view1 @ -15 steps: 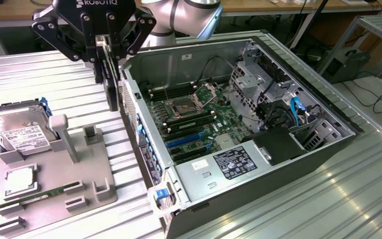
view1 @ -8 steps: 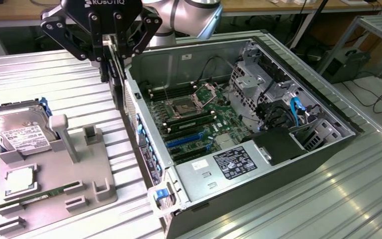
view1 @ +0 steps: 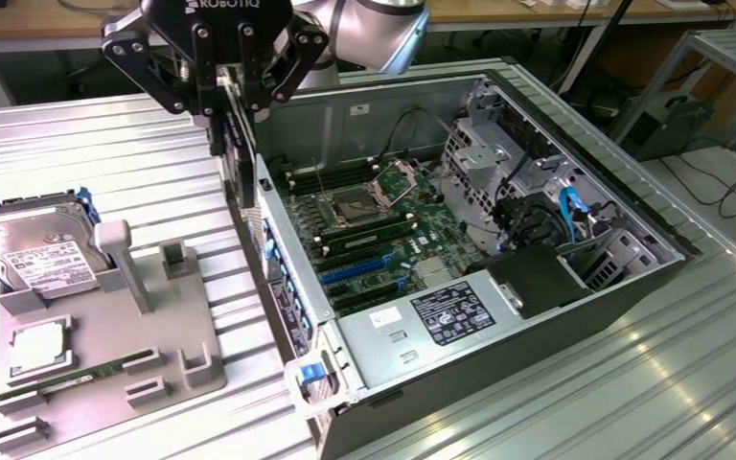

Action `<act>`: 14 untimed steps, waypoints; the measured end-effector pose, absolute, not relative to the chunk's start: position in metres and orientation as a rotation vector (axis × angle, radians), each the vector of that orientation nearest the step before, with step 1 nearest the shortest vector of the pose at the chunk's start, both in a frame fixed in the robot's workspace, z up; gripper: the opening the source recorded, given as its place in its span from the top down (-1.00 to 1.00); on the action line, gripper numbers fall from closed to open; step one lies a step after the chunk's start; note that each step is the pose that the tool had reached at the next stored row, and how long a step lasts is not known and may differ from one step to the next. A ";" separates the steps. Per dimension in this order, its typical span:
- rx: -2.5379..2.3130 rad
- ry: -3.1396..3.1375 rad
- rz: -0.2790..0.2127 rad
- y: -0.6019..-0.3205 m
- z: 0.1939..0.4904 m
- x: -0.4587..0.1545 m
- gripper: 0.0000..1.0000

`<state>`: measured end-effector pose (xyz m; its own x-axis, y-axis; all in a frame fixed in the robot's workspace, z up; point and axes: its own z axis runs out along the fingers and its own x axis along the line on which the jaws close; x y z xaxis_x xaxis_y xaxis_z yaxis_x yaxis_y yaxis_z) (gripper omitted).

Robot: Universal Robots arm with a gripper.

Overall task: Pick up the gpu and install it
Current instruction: 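Pick up the gpu and move the gpu toward the slot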

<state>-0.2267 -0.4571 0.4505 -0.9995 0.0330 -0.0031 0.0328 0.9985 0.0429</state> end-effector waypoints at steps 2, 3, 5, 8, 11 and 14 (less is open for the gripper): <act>0.052 3.137 0.067 -0.457 0.450 -0.224 0.44; 0.052 3.137 0.067 -0.457 0.451 -0.223 0.44; 0.052 3.137 0.067 -0.457 0.450 -0.221 0.44; 0.052 3.137 0.067 -0.457 0.450 -0.216 0.44; 0.052 3.137 0.067 -0.457 0.450 -0.210 0.44; 0.052 3.137 0.067 -0.457 0.450 -0.207 0.44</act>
